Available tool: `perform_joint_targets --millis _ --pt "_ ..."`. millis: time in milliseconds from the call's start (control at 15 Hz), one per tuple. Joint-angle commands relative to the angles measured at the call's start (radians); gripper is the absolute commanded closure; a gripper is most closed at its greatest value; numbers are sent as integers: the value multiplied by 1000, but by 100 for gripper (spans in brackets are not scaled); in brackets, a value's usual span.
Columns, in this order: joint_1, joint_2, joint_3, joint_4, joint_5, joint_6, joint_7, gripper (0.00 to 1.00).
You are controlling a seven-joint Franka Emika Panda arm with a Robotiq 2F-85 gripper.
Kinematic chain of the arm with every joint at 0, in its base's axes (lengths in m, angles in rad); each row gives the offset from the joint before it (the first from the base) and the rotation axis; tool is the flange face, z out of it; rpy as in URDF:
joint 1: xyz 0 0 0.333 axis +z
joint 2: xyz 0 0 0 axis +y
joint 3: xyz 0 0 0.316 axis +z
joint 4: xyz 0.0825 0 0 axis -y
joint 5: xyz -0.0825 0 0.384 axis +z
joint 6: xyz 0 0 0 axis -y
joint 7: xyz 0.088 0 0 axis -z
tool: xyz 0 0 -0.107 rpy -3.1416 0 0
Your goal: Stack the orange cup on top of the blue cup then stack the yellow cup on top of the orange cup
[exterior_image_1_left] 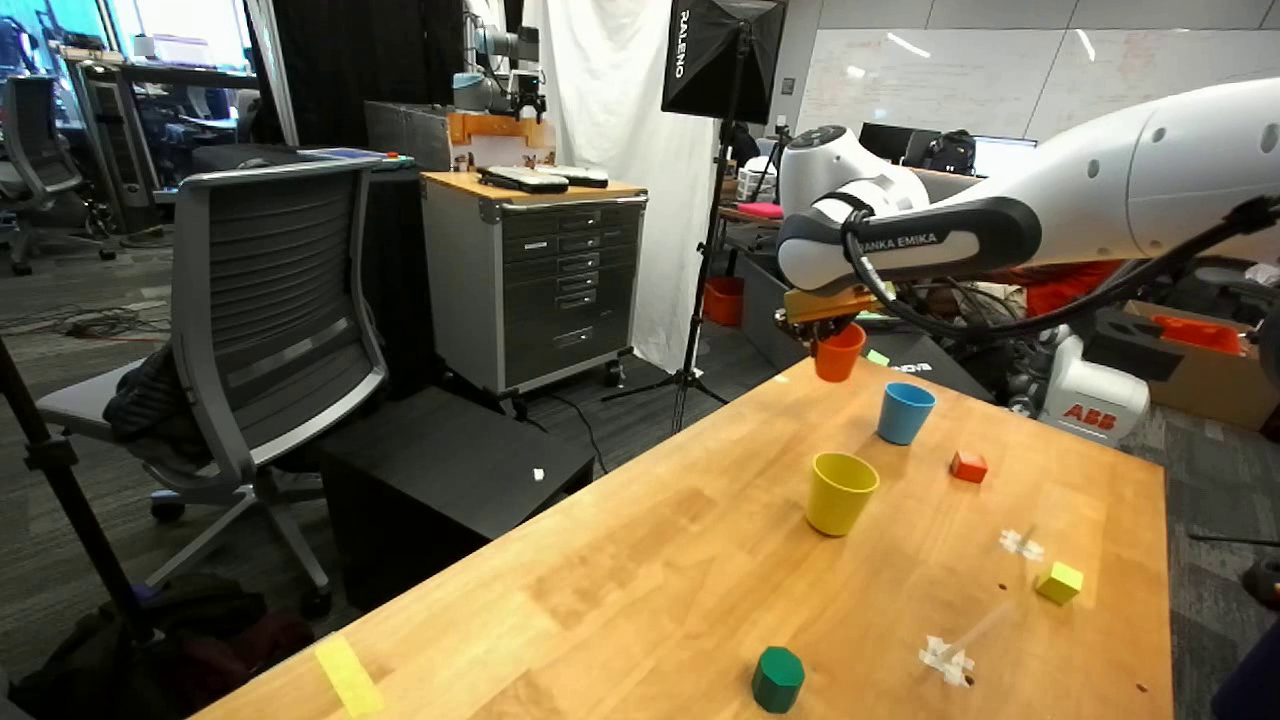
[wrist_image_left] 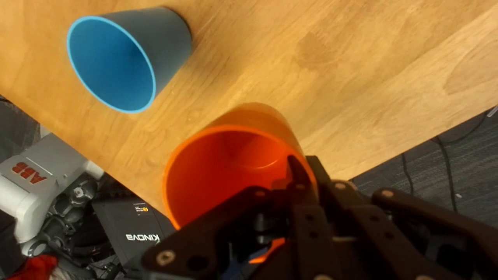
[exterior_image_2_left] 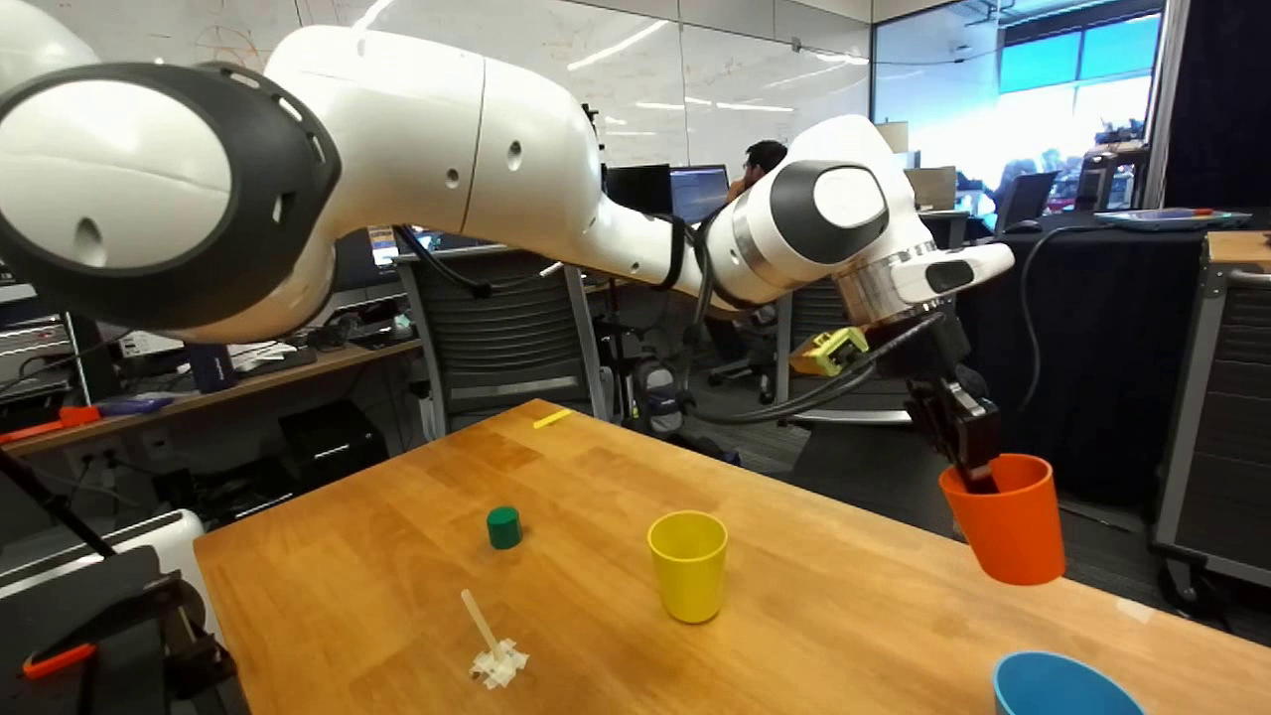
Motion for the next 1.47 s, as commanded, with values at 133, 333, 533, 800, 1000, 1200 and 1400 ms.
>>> perform_joint_targets --millis 133,333,533,800,1000,1200,1400 --pt "-12 -52 10 1 19 8 -64 99" --pt "-36 -63 15 -7 30 -10 -79 99" --pt "-73 -41 9 -6 39 -44 -82 99" --pt "-129 -2 10 30 52 -134 -93 99" --pt "-139 -32 4 -14 52 -134 -69 99" --pt "-139 -36 7 -11 57 -151 -46 99" --pt "-135 -40 7 -10 59 -160 -24 99"
